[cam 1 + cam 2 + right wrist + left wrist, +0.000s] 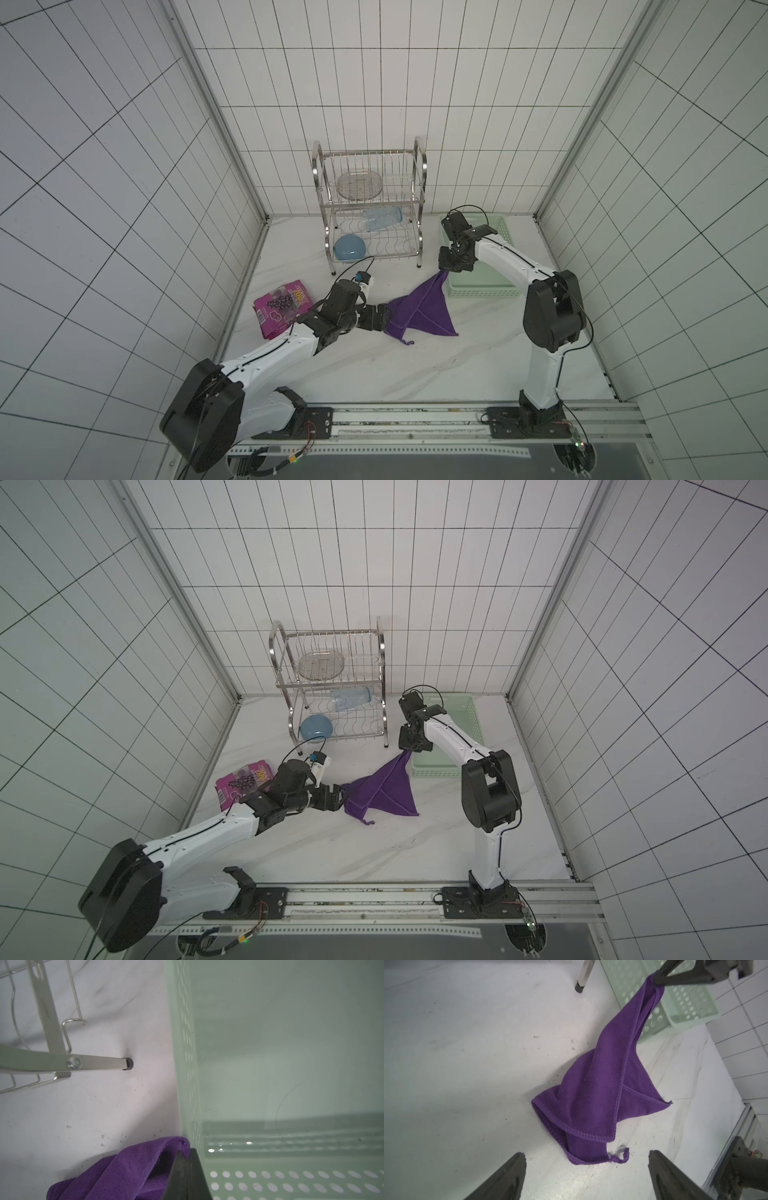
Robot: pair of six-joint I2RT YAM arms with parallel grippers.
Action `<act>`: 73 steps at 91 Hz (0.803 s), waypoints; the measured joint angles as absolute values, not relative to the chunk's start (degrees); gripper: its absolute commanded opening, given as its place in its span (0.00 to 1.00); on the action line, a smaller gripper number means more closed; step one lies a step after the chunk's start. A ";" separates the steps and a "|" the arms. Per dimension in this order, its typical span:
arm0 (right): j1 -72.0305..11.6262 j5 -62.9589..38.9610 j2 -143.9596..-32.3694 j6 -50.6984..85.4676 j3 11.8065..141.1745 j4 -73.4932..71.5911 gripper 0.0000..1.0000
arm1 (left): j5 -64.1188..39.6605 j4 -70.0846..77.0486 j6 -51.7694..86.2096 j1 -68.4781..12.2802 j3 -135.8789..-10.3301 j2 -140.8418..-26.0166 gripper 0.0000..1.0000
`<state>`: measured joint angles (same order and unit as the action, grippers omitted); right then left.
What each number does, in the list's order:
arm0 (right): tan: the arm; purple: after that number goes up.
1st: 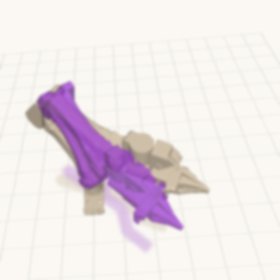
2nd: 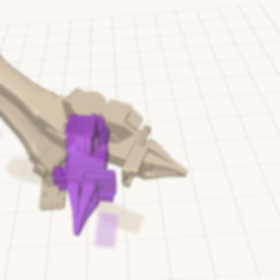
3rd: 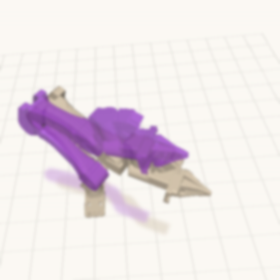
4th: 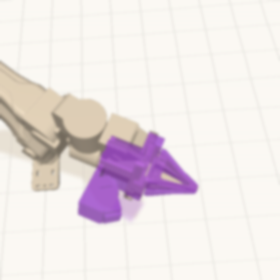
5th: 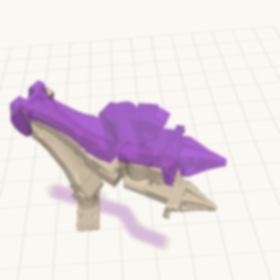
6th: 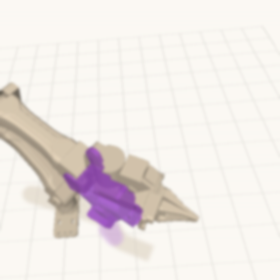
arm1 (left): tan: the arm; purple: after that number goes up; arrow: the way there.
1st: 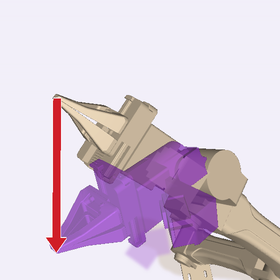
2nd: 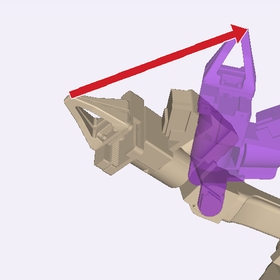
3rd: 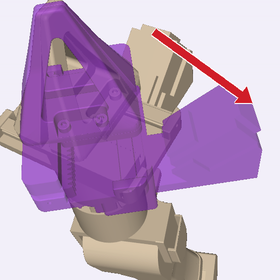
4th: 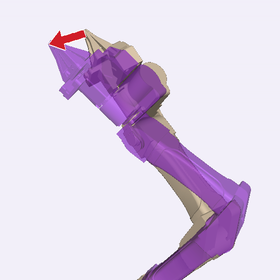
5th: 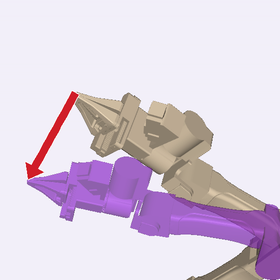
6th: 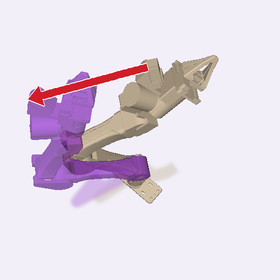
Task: Fold the square dishcloth
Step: Place the cleaning item at the center of the board, then flatten out the cleaning item at the center of the board.
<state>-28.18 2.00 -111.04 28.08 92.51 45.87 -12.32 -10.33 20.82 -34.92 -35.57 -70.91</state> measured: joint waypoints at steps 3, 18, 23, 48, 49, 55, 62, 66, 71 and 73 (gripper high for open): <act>-27.81 2.00 -110.72 28.05 92.12 45.95 0.00 | -11.49 -10.35 19.46 -36.40 -36.03 -72.36 0.95; -27.27 1.26 -109.89 28.01 91.13 46.11 0.00 | -6.00 -10.04 12.40 -44.58 -38.24 -77.60 0.95; -27.27 0.64 -109.78 27.94 90.87 45.98 0.00 | -3.90 -10.04 10.17 -46.94 -39.24 -79.02 0.95; -27.90 -2.00 -107.63 27.07 88.20 45.95 0.19 | 2.87 -8.40 5.80 -49.43 -43.31 -84.18 0.82; -28.03 -2.11 -107.55 26.89 88.07 46.04 0.21 | 3.01 -8.43 5.69 -49.43 -43.31 -84.25 0.82; -28.77 -2.28 -107.00 26.33 87.48 46.37 0.28 | 2.81 -8.16 6.24 -49.45 -43.00 -84.14 0.82; -29.93 -2.31 -106.24 25.91 87.22 46.87 0.32 | 1.39 -6.94 7.38 -49.56 -41.36 -82.78 0.82; -30.70 -2.26 -105.47 25.67 86.98 47.00 0.35 | 0.47 -6.13 8.10 -49.67 -39.81 -81.34 0.82; -31.59 -2.11 -104.09 25.58 86.21 47.09 0.39 | -0.86 -5.28 8.86 -50.13 -37.82 -79.20 0.82; -32.03 -2.02 -103.26 25.52 85.69 47.18 0.40 | -1.26 -4.93 9.10 -50.37 -37.19 -78.52 0.82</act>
